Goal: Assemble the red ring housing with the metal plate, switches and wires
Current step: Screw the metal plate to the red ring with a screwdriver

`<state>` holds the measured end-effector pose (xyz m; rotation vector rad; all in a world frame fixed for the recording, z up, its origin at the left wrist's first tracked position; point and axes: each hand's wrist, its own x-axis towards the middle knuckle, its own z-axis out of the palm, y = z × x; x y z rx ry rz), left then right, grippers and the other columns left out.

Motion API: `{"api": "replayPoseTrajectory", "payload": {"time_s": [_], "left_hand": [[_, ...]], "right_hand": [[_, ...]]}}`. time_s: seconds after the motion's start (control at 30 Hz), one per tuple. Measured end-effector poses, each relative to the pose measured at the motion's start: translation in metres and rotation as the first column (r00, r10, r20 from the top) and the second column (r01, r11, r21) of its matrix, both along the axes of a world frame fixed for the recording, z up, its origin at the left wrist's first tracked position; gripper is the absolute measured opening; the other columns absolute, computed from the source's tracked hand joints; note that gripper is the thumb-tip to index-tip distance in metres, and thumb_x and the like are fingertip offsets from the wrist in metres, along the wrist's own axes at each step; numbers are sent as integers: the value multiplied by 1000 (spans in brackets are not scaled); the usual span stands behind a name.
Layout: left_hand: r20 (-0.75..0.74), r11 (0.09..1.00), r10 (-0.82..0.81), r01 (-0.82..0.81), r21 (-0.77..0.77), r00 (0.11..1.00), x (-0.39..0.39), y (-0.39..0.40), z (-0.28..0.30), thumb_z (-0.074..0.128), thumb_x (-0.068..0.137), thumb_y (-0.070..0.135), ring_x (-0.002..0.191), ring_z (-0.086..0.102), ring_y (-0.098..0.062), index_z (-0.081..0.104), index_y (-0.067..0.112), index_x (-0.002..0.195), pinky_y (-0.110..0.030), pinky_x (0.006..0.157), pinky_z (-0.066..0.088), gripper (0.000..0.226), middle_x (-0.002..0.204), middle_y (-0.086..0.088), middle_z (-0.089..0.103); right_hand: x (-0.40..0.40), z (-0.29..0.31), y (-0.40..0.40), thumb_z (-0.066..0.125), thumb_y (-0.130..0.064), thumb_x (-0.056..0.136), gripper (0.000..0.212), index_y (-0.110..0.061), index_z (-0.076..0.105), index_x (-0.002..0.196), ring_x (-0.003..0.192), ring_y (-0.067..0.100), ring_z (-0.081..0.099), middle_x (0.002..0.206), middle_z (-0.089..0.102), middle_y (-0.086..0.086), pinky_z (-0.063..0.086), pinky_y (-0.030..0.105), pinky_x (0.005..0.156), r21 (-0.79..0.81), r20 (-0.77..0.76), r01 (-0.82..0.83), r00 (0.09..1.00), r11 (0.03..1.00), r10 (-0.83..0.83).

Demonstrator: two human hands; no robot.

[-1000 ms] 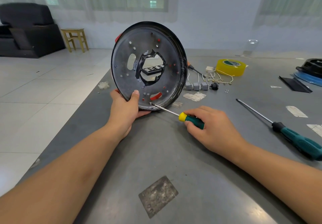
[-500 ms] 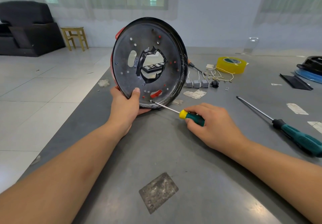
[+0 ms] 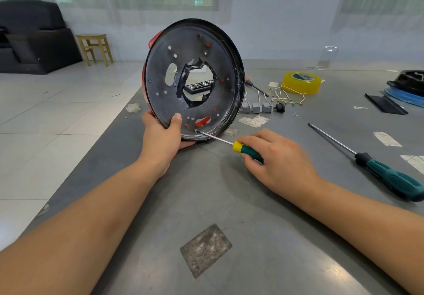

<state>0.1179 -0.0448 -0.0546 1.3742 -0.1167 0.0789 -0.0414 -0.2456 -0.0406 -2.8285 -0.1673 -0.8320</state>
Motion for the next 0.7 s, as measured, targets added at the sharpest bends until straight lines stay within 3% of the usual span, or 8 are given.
{"api": "replayPoseTrajectory", "payload": {"time_s": [0.17,0.33,0.5,0.57,0.63,0.67,0.7], "left_hand": [[14,1000,-7,7,12,1000,-1,0,0,61,106,18,112,69,-22,39,27,119,-38,68,66,27,130,5,54],[50,999,-12,10,40,999,-2,0,-2,61,106,18,110,70,-20,37,25,128,-40,70,66,34,129,8,56],[125,987,10,-30,159,992,-2,0,-6,62,105,24,109,72,-21,36,26,130,-51,80,66,37,119,16,59],[158,973,19,-55,226,987,-1,1,-6,63,104,29,113,71,-26,35,23,134,-55,91,62,41,117,19,60],[171,965,18,-62,254,985,-2,1,-6,63,103,32,116,70,-28,35,21,137,-57,97,59,46,117,20,61],[168,966,19,-61,252,986,-1,1,-6,63,103,32,116,70,-27,35,21,138,-57,98,58,47,116,20,61],[165,967,19,-60,246,986,-1,1,-6,63,102,32,116,70,-27,35,21,138,-56,97,58,47,116,21,61]], "right_hand": [[-1,-1,1,63,-32,97,33,-26,68,129,92,20,65,111,67,-6,57,39,60,-58,29,22,999,998,-20],[0,-2,4,55,-38,99,36,-28,66,132,89,22,65,110,66,-5,57,40,64,-34,-22,64,998,997,-65],[3,0,11,56,-46,99,29,-27,76,108,76,18,64,84,73,-4,54,38,69,259,-157,127,984,958,-88],[8,3,12,62,-48,96,25,-27,74,102,59,11,63,76,76,-7,53,31,57,515,-296,187,955,836,-31],[11,9,13,71,-43,89,23,-28,66,106,49,11,58,77,77,-2,46,27,47,756,-403,271,910,596,98],[12,11,12,76,-40,85,31,-28,61,109,49,14,56,80,77,3,45,28,47,792,-430,303,893,531,131],[12,11,11,79,-39,80,37,-28,56,108,50,15,57,84,76,5,46,30,48,779,-453,325,883,537,123]]}}
